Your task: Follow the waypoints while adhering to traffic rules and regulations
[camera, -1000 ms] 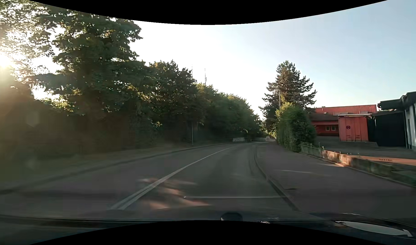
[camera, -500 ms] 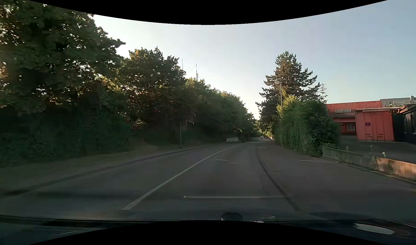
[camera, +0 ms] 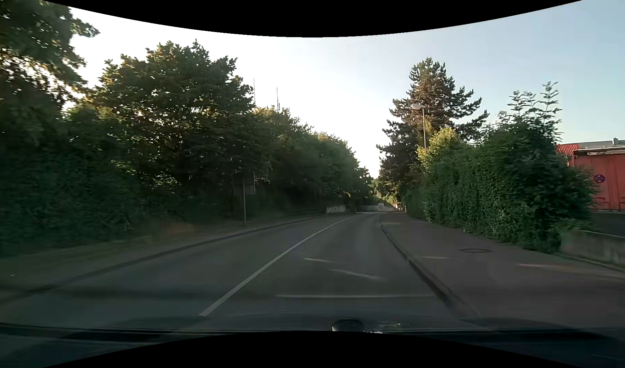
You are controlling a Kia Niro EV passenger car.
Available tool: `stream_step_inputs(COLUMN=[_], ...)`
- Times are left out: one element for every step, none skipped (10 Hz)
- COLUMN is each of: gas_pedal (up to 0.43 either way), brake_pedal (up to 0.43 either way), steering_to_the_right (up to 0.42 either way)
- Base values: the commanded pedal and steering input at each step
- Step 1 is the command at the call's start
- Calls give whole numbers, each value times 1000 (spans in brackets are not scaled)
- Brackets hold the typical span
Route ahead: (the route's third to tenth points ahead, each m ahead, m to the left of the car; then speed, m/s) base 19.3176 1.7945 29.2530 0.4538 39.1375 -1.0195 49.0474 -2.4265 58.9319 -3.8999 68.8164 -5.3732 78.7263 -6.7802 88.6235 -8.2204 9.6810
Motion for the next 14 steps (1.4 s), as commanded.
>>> stream_step_inputs(gas_pedal=[177,177,177,169,169,169,169,169,169,169,169,169,169,169], brake_pedal=[0,0,0,0,0,0,0,0,0,0,0,0,0,0], steering_to_the_right=[47,47,47,45,43,43,42,40,38,35,32,27,25,25])
